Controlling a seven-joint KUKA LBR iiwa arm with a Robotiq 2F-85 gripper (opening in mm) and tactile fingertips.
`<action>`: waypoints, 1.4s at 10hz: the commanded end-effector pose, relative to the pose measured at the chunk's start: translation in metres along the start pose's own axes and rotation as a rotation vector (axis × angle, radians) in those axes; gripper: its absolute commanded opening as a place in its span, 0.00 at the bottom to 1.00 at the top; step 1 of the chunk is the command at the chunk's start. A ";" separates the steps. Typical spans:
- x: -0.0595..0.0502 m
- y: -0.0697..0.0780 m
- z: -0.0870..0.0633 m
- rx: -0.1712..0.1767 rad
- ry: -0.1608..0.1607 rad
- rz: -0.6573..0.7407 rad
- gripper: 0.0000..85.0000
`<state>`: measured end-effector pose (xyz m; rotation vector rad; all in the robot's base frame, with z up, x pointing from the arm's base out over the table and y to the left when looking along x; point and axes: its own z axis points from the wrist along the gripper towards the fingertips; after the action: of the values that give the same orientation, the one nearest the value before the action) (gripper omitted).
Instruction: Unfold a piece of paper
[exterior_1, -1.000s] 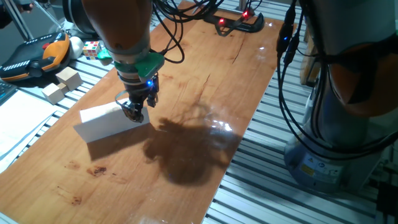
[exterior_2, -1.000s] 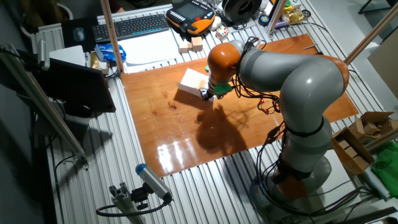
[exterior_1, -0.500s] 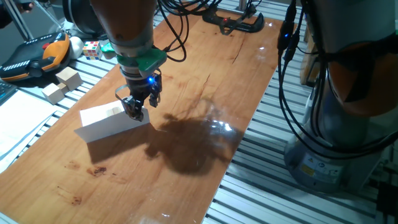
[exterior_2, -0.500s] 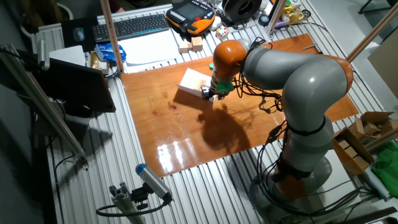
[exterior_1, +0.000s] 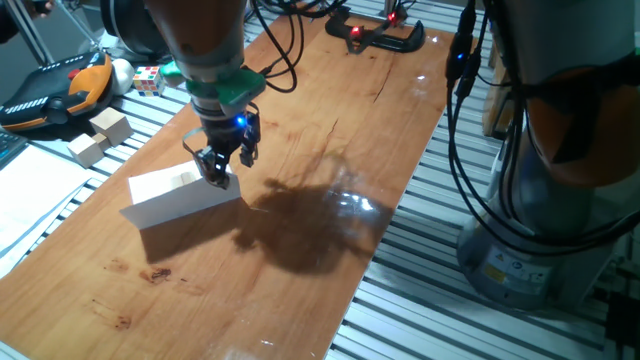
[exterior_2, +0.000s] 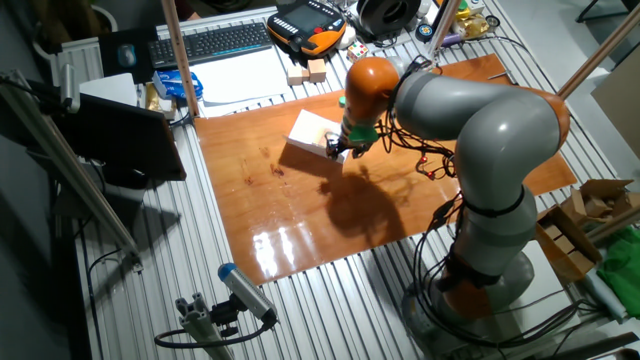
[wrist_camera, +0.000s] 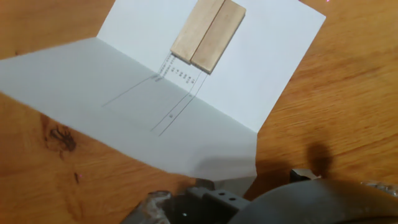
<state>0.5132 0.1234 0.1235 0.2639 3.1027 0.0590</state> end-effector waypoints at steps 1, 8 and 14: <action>0.000 0.000 0.000 -0.010 0.004 0.016 0.73; 0.000 0.000 0.000 0.042 -0.029 0.012 0.73; 0.000 0.000 0.000 -0.039 -0.050 0.083 0.74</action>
<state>0.5129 0.1236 0.1235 0.3924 3.0357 0.1165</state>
